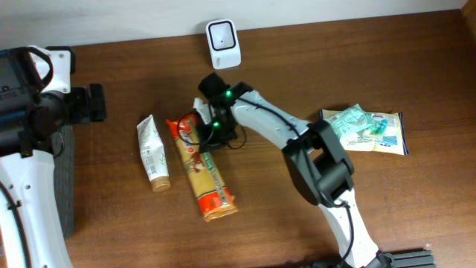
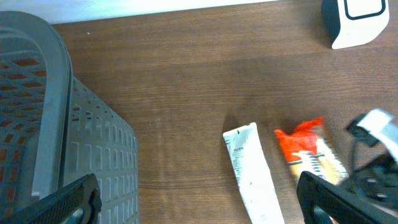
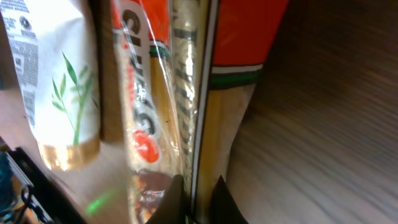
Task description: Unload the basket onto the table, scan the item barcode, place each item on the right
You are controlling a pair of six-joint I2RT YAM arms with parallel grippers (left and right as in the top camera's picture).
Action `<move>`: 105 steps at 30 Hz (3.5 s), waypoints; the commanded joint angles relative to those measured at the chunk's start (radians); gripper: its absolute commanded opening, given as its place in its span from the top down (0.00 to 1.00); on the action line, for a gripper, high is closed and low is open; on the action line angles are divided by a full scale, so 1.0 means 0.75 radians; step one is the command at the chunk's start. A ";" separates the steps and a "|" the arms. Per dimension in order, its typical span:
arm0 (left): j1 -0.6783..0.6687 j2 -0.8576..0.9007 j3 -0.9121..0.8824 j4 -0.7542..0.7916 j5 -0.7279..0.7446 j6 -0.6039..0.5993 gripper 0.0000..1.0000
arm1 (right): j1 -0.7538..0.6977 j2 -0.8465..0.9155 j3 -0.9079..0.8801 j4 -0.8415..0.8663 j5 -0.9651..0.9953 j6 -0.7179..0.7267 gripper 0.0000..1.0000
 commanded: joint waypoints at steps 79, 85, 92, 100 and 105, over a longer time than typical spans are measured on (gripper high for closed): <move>0.004 -0.015 0.001 -0.002 0.010 0.017 0.01 | 0.018 0.064 0.189 -0.593 1.004 0.168 0.92; 0.004 -0.015 0.001 -0.003 0.010 0.017 0.01 | -0.046 0.070 0.196 -0.554 0.944 0.128 0.18; 0.004 -0.015 0.001 -0.002 0.010 0.017 0.01 | -0.242 0.072 0.184 -0.462 0.438 -0.174 0.24; 0.004 -0.015 0.001 -0.002 0.010 0.017 0.01 | -0.544 0.072 0.149 -0.575 0.029 -0.579 0.12; 0.004 -0.015 0.001 -0.002 0.010 0.017 0.01 | -0.540 0.072 -0.210 -0.395 -0.124 -0.618 0.18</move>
